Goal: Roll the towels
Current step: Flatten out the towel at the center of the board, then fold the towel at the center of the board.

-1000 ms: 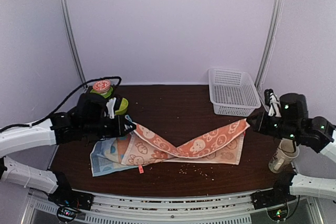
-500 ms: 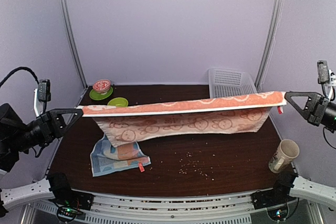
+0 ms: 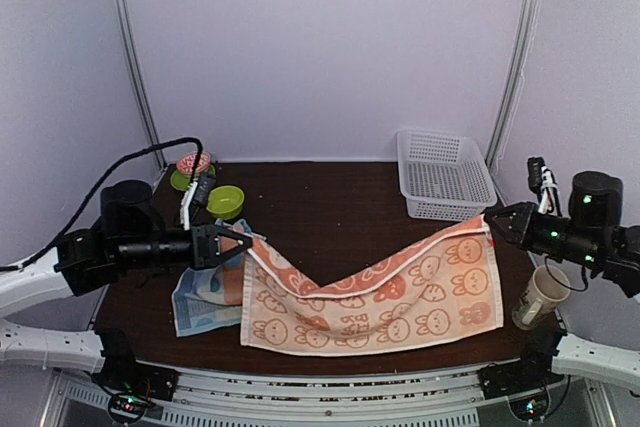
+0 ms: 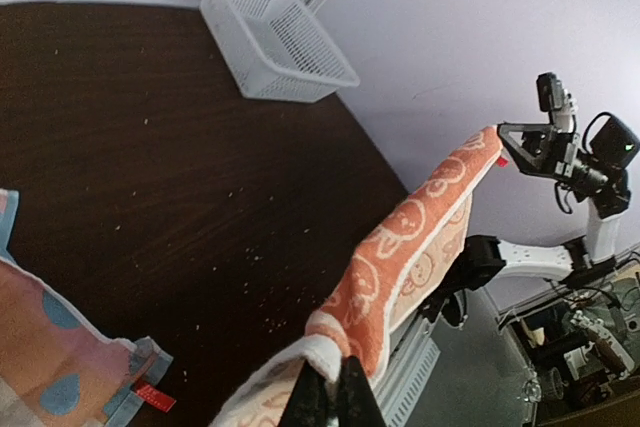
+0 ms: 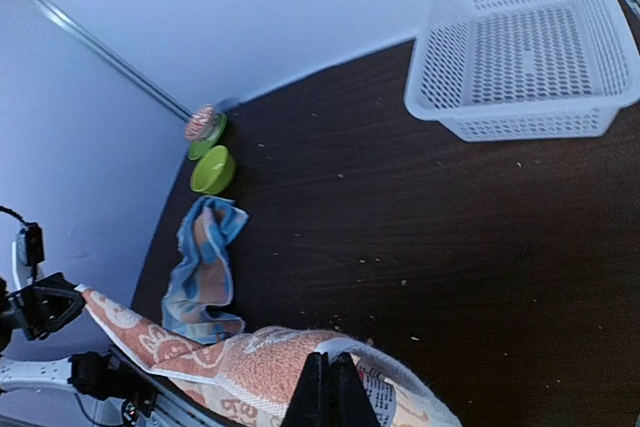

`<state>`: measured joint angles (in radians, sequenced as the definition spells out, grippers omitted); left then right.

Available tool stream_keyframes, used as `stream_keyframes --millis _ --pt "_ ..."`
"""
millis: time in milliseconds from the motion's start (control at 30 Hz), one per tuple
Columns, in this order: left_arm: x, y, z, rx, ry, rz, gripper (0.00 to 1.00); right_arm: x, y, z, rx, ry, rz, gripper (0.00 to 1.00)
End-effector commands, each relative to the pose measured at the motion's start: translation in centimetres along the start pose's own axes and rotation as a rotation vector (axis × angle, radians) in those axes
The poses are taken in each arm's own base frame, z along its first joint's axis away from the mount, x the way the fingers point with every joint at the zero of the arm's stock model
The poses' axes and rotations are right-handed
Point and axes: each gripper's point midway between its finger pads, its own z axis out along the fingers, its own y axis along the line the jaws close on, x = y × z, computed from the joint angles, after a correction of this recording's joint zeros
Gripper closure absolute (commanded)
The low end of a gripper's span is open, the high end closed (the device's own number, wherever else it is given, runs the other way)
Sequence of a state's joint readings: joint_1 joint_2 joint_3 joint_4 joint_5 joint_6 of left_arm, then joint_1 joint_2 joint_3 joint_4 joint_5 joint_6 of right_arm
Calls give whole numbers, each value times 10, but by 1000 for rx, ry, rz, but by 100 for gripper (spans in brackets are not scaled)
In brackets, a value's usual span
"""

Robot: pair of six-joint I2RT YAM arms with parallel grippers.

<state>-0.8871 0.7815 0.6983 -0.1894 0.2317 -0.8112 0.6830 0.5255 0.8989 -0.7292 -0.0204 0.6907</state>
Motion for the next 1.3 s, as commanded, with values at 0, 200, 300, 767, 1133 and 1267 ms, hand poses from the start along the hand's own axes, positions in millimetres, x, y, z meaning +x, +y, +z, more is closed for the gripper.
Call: stream_keyframes --millis 0,200,300,767,1133,1267 --pt "-10 21 45 -37 1 -17 100 24 -54 53 208 9 150 100" --pt "-10 94 105 -141 49 -158 100 38 -101 110 315 36 238 100" --pt "-21 120 115 -163 15 -219 100 31 -119 124 374 40 233 100" --pt "-37 116 104 -127 17 -208 100 12 -139 112 430 65 159 100" --pt "41 144 91 -193 133 -246 100 68 -175 111 493 139 221 100" --pt "30 139 95 -179 119 -235 100 61 -173 115 492 127 223 100"
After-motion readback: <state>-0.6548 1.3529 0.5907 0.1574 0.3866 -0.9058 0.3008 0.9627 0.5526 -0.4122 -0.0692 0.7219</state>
